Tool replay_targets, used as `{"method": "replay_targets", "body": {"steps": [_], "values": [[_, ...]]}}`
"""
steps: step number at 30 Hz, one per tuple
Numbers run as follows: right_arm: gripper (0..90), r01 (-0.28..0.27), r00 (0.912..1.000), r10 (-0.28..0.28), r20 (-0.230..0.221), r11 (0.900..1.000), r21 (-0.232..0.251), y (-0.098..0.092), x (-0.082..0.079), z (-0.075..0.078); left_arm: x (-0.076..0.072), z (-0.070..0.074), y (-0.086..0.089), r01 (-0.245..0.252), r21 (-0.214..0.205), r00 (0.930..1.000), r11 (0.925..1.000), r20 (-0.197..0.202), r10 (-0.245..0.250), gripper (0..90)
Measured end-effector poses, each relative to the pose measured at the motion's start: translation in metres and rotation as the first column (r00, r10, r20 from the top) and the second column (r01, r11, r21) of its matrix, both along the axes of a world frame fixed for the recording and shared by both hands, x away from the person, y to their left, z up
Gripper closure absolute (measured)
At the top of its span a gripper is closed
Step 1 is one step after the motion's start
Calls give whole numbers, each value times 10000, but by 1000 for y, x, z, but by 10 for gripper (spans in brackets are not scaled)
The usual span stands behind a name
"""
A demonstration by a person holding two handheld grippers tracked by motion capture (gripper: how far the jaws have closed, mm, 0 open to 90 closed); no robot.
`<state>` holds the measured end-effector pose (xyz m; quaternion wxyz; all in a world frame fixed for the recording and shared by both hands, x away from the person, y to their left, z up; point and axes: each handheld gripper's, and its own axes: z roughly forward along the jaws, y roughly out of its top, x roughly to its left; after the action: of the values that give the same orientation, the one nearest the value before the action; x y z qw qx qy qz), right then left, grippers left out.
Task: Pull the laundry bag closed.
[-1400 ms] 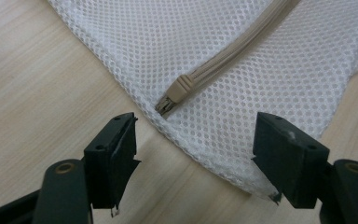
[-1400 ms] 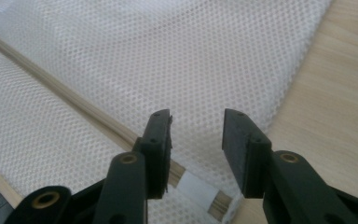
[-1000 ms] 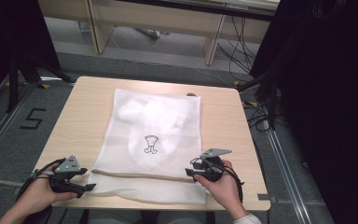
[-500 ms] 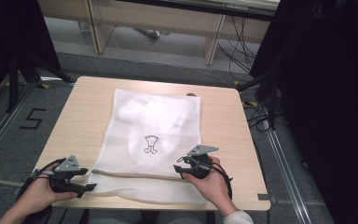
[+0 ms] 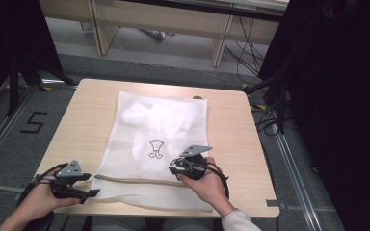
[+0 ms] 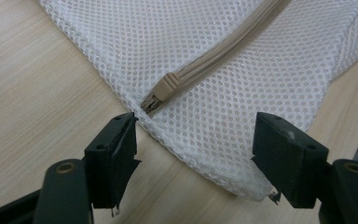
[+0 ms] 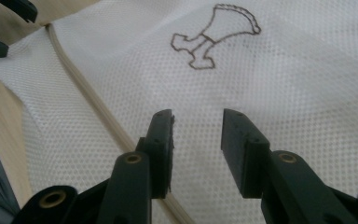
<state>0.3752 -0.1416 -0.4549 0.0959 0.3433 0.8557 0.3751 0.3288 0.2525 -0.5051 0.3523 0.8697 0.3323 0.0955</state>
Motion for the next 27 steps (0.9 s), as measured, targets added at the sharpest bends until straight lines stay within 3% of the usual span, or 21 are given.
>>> {"method": "replay_targets", "body": {"steps": [1,2,3,4,5,6,9,10,11,13,15,19,20,21,22,23,25,27], "values": [[645,-146,9999,146,-76,9999,-82,2,0,2,0,0,0,-37,-12,10000,10000,-24,37,301],[639,-62,9998,63,169,10000,-41,5,1,0,-1,-1,-1,-173,-100,9998,9998,-141,171,301],[630,-349,9994,349,48,9993,-122,8,1,2,-1,0,0,-170,-140,9998,9998,-134,168,299],[623,-347,9991,343,267,9993,145,13,1,0,-1,0,-1,-210,-122,9997,9997,-83,209,298],[617,-533,9985,534,86,9985,-111,14,1,3,0,0,1,-35,-36,10000,10000,5,35,297],[612,-640,9975,642,290,9979,-72,18,2,1,-1,0,0,-134,-79,9999,9999,-29,134,297],[607,-925,9954,930,243,9955,-227,26,2,1,0,0,0,-52,-76,10000,10000,-57,52,296],[607,-954,9945,958,417,9954,-105,29,3,-1,0,0,0,-9,-42,10000,10000,-40,9,296],[607,-1019,9947,1023,100,9942,-347,30,2,1,0,0,0,-28,-56,10000,10000,-57,28,297],[607,-1224,9913,1231,469,9923,-176,36,3,-2,0,0,0,-16,-58,10000,10000,-54,15,297],[607,-1395,9896,1406,297,9895,-369,40,1,-1,0,0,0,56,-57,9999,10000,-104,-56,297],[611,-1618,9862,1628,291,9862,-348,47,0,-2,0,0,0,15,-116,9999,9999,-136,-16,297],[622,-1699,9835,1718,570,9848,-368,53,1,-5,0,0,0,2,-119,9999,9999,-161,-4,297],[623,-1888,9807,1906,435,9811,-425,53,1,-3,0,0,0,-4,-106,9998,9999,-184,2,297],[626,-1719,9842,1736,344,9839,-492,57,0,-3,0,-1,0,-1,-125,9998,9999,-200,-2,297],[629,-1896,9790,1928,662,9805,-518,60,1,-5,0,-1,0,2,-124,9998,9999,-200,-4,297],[634,-1927,9805,1943,291,9799,-506,65,-1,-4,0,-1,0,-8,-146,9998,9999,-208,5,297],[636,-2066,9772,2088,392,9770,-537,70,0,-5,0,-1,0,-52,-194,9996,9998,-275,47,297]]}}
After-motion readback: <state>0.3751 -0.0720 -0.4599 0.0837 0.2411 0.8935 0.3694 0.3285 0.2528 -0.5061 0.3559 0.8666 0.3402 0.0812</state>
